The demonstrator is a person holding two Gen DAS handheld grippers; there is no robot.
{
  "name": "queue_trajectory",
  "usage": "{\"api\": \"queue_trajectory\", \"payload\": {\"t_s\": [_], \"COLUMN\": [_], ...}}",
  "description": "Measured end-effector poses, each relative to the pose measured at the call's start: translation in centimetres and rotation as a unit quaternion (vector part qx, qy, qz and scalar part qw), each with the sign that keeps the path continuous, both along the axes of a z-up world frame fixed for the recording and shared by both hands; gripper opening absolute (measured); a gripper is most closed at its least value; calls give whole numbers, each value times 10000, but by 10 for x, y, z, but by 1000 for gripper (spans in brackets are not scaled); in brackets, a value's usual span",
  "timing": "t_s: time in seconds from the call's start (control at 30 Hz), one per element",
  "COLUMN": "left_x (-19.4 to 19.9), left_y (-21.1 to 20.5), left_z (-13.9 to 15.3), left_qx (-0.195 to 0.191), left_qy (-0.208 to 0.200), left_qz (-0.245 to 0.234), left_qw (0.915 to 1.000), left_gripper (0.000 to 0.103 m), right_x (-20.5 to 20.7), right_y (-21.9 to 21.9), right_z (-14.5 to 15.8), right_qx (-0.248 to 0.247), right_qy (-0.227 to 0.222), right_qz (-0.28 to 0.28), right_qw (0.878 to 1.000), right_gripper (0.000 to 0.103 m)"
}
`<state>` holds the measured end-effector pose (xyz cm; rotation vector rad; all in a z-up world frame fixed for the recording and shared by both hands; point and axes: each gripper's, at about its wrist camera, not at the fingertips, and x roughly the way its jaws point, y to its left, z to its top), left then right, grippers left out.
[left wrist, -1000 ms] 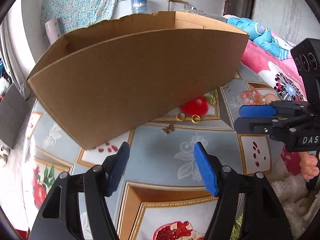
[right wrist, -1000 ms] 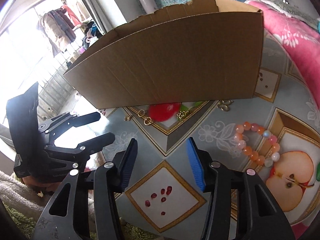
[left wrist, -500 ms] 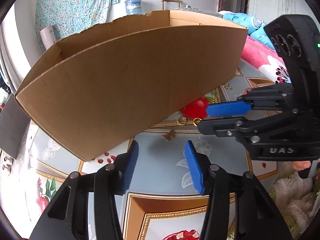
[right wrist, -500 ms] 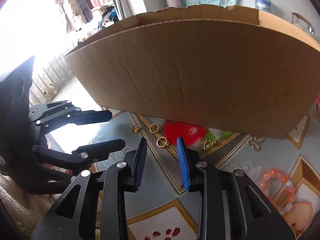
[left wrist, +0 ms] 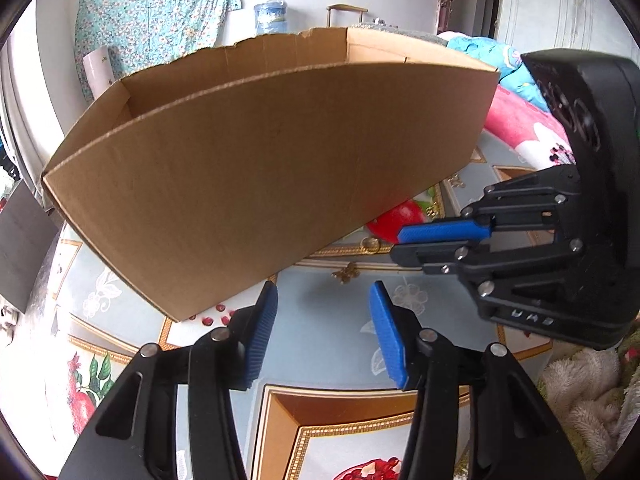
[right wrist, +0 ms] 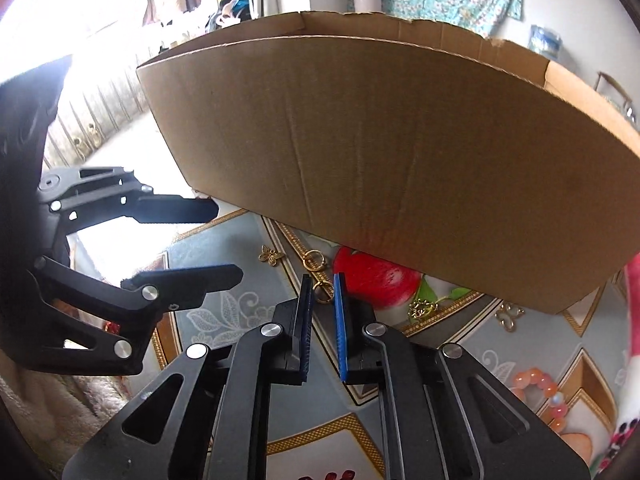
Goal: Organize jewelry
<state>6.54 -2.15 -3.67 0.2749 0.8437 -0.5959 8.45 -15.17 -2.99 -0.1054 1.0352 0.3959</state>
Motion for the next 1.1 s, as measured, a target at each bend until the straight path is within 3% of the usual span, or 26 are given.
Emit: {"api": "queue_trajectory", "payload": {"t_s": [0.4, 0.63, 0.83, 1.1], "left_x": [8, 11, 19, 21], "left_y": [-18, -41, -47, -48], "left_z": [9, 6, -6, -7], "left_qx": [-419, -213, 39, 169], "left_qy": [150, 34, 285, 263], "left_qz": [-184, -261, -162, -136], "left_qw": [9988, 9994, 9995, 9994], "left_gripper": [46, 35, 20, 19], "right_x": [0, -4, -4, -19], "right_y": [-3, -17, -25, -47], "right_z": [2, 1, -4, -4], "right_qx": [52, 163, 286, 427], "right_qy": [133, 207, 178, 127], "right_qz": [-306, -597, -688, -739], "right_qw": [9994, 9979, 9971, 9963], "right_gripper": [8, 8, 8, 7]}}
